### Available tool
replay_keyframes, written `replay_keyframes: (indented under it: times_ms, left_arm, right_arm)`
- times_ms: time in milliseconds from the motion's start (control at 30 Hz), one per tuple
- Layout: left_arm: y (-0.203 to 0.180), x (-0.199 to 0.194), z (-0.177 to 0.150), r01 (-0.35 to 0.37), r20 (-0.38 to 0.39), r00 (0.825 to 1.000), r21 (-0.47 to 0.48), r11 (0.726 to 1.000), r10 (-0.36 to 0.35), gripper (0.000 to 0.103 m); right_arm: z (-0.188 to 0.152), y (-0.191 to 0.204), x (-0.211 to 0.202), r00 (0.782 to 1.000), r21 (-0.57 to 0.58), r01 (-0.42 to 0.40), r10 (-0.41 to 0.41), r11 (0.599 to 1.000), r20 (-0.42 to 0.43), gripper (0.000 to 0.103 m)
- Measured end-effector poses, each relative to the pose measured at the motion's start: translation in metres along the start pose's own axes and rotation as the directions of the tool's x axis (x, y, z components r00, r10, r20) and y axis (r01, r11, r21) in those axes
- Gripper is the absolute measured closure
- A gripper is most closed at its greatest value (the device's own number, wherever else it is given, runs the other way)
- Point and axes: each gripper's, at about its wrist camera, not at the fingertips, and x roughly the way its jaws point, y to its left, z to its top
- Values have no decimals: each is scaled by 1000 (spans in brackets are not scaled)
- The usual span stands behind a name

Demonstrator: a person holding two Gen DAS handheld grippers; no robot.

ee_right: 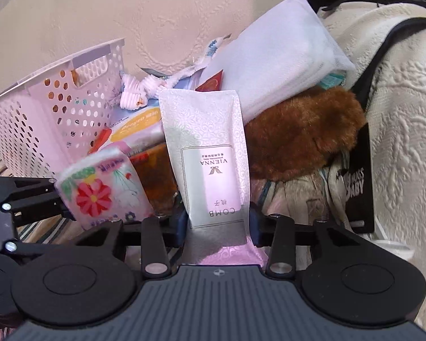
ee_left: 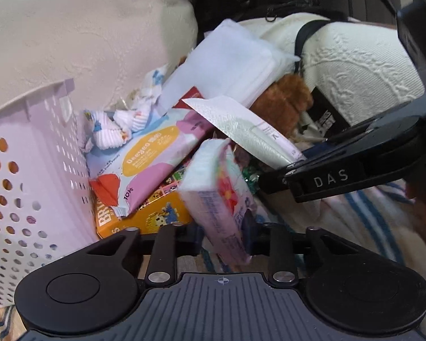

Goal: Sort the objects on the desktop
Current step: 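Grasp the white VIENNA comb pouch with the right gripper while the left grasps the flowered tissue pack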

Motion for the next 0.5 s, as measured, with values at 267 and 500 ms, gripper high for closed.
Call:
replay_keyframes:
  times_ms: [267, 500]
  left_arm:
    - [27, -28, 1, -22, 22, 999, -51, 998, 23, 90]
    - [35, -60, 18, 3, 77, 997, -55, 998, 2, 90]
  right_arm:
    - [-2, -13, -19, 999, 85, -7, 2, 996, 53, 57]
    - [4, -8, -30, 995, 111, -28, 17, 993, 97, 57]
